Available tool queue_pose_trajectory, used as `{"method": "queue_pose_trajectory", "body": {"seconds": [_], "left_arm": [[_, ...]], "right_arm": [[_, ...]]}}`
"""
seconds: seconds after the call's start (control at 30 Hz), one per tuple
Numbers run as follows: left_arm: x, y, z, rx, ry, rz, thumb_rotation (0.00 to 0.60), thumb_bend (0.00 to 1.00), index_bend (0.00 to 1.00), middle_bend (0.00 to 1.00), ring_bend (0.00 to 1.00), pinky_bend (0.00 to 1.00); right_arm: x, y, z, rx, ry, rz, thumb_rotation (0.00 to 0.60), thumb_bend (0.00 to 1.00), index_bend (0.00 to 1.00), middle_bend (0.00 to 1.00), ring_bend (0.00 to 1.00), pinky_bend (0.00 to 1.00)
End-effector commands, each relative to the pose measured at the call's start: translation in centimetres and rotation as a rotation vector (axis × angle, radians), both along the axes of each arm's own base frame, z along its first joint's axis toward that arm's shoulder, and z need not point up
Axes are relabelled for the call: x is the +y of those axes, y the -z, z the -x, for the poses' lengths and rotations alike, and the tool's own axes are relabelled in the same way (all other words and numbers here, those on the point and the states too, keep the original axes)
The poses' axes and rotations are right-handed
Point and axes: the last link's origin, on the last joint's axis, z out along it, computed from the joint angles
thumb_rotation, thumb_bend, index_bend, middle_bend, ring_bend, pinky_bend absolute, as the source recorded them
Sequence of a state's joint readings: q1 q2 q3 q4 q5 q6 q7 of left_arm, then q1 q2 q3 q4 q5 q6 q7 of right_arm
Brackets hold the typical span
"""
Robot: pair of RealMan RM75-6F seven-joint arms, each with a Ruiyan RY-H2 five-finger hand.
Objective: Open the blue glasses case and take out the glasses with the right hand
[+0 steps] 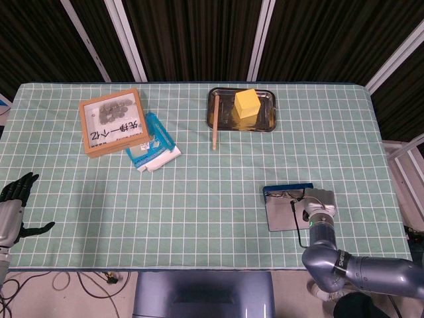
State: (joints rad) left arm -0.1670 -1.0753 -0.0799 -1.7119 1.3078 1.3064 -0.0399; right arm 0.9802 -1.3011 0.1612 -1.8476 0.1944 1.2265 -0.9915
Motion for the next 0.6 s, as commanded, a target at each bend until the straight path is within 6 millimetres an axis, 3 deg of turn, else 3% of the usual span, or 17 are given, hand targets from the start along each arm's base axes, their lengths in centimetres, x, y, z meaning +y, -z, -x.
{"method": "queue_pose_trajectory", "body": {"seconds": [0.03, 0.27, 0.6], "left_arm": [[0.0, 0.0, 0.0, 0.0, 0.0, 0.0, 0.6, 0.03, 0.0, 0.0, 0.0, 0.0], [0.0, 0.0, 0.0, 0.0, 0.0, 0.0, 0.6, 0.03, 0.0, 0.0, 0.0, 0.0], [-0.1, 0.1, -0.1, 0.008, 0.006, 0.003, 0.6, 0.03, 0.0, 0.0, 0.0, 0.0]], "right_arm": [[0.2, -0.1, 0.0, 0.004, 0.012, -0.004, 0.6, 0.55, 0.17, 0.85, 0.92, 1.0], [0.9, -1.0, -0.1, 0.024, -0.001, 0.003, 0.6, 0.54, 0.17, 0.84, 0.92, 1.0], [1.1, -3.8, -1.5, 0.059, -0.159, 0.126, 0.6, 0.41, 0.17, 0.85, 0.93, 1.0]]}}
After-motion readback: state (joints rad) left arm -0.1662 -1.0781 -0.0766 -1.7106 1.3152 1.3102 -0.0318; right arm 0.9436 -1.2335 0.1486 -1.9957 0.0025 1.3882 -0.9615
